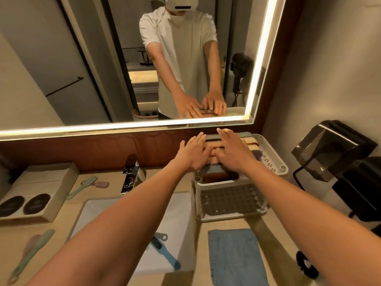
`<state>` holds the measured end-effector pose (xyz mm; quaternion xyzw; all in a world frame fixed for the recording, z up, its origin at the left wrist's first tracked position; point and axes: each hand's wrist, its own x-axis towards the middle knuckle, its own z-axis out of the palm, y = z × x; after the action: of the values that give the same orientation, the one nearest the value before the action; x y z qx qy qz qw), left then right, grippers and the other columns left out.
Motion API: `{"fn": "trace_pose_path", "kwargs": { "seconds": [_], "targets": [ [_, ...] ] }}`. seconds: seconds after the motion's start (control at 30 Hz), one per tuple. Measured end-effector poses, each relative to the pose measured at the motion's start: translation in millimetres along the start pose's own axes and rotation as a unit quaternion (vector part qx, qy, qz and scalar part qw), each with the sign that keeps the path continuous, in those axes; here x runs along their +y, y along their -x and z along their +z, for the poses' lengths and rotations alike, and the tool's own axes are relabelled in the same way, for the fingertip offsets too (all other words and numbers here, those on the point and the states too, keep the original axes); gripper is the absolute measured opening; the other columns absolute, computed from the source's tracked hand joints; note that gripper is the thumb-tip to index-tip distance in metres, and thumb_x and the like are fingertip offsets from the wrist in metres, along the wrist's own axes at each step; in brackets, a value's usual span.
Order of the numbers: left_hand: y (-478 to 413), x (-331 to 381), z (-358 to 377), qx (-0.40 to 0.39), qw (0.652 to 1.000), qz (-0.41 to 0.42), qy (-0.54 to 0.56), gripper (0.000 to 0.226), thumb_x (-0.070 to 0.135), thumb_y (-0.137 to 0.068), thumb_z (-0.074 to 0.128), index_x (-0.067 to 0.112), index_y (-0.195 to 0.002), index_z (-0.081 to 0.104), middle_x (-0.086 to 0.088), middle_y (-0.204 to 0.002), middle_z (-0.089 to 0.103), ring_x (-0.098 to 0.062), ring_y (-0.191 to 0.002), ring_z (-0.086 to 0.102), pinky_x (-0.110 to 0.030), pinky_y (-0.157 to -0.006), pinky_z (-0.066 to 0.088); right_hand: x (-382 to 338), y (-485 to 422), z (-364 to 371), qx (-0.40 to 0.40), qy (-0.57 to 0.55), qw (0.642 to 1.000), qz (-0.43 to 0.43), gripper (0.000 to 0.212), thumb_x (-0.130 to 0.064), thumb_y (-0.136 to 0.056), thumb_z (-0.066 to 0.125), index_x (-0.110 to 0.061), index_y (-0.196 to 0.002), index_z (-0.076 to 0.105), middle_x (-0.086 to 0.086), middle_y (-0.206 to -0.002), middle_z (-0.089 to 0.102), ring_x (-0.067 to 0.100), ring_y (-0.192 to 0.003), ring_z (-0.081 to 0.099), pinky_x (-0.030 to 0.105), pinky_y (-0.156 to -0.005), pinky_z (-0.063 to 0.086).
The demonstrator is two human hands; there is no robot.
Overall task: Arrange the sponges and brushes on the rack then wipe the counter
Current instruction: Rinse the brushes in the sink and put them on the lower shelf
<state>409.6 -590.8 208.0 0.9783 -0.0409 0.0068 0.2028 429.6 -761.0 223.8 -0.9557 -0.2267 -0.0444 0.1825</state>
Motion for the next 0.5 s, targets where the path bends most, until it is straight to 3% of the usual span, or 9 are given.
{"fn": "trace_pose_path", "kwargs": {
  "seconds": [0.2, 0.5],
  "targets": [
    [45.6, -76.6, -24.6, 0.082, 0.996, -0.014, 0.023, 0.054, 0.042, -0.105, 0.038, 0.017, -0.153, 0.038, -0.003, -0.156, 0.045, -0.025, -0.14, 0.045, -0.043, -0.113, 0.039, -75.8, -17.1, 32.6, 0.009, -0.024, 0.999, -0.037, 0.067, -0.042, -0.099, 0.049, -0.021, -0.157, 0.023, 0.004, -0.16, 0.03, 0.026, -0.144, 0.035, 0.046, -0.113, 0.036],
    [98.5, -186.3, -33.8, 0.101, 0.992, -0.07, 0.016, 0.051, 0.033, -0.101, 0.048, 0.018, -0.149, 0.043, -0.001, -0.153, 0.047, -0.022, -0.136, 0.048, -0.041, -0.112, 0.041, -155.5, -23.2, 105.0, -0.038, -0.009, 0.993, -0.111, 0.066, -0.035, -0.098, 0.051, -0.014, -0.156, 0.029, 0.008, -0.158, 0.037, 0.025, -0.143, 0.037, 0.039, -0.117, 0.031]
  ]
}}
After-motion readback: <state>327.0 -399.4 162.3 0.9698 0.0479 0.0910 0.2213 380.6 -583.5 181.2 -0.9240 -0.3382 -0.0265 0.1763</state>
